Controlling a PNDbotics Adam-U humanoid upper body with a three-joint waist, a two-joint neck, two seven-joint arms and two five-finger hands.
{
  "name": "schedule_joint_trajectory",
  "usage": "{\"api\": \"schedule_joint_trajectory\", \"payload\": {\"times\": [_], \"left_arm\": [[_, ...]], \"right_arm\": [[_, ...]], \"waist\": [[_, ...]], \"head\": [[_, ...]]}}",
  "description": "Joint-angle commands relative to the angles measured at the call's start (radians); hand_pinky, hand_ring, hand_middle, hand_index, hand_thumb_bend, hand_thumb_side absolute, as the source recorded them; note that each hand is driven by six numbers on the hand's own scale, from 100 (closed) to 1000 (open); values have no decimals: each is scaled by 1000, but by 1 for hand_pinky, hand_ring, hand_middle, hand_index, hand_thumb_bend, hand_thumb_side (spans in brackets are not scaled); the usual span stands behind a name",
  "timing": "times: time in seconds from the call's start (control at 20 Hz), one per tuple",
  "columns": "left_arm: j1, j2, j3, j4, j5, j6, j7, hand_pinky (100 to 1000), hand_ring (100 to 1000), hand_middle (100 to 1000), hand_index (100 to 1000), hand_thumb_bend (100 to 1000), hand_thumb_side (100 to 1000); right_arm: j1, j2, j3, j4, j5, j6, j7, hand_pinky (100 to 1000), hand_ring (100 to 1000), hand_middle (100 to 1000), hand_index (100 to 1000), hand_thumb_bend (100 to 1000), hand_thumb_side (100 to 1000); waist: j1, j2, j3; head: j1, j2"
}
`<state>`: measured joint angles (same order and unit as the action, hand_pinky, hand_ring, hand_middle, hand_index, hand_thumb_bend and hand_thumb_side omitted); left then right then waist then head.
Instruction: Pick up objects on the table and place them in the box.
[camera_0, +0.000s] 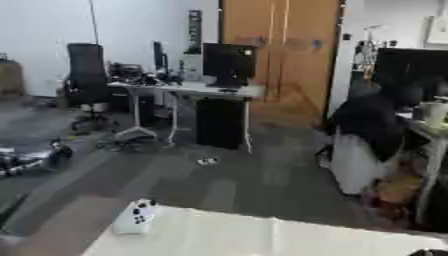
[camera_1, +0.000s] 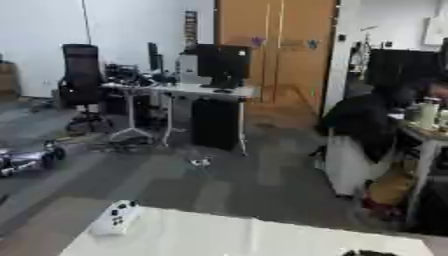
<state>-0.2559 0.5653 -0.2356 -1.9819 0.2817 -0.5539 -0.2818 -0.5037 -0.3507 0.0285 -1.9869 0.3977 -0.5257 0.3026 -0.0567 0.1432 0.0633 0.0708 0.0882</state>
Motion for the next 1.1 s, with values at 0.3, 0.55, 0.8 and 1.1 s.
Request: {"api": "schedule_joint_trajectory", "payload": {"times": [0.3,0.55,0.8,1.1], "left_arm": [[-3,11,12,-18,-9,2,0,348,606,796,717,541,809],[-2,12,16,-18,-12,1,3,353,608,796,719,545,801],[-1,20,50,-18,-59,-10,31,387,621,797,729,574,781],[0,109,132,-18,-243,28,147,462,665,820,756,620,796]], "right_arm": [[-13,-7,-5,-13,0,-1,4,217,510,599,671,465,1000],[-13,-4,-7,-13,-1,1,3,219,511,599,671,463,1000],[-10,7,-56,-13,16,42,-67,198,481,574,647,461,1000],[-7,18,-101,-13,38,182,-393,167,430,534,617,451,1000]], "waist": [[7,-14,-1],[8,-18,-2],[9,-20,-9],[19,-27,-22]], "head": [[-8,7],[-19,8],[-55,29],[-17,152]]}}
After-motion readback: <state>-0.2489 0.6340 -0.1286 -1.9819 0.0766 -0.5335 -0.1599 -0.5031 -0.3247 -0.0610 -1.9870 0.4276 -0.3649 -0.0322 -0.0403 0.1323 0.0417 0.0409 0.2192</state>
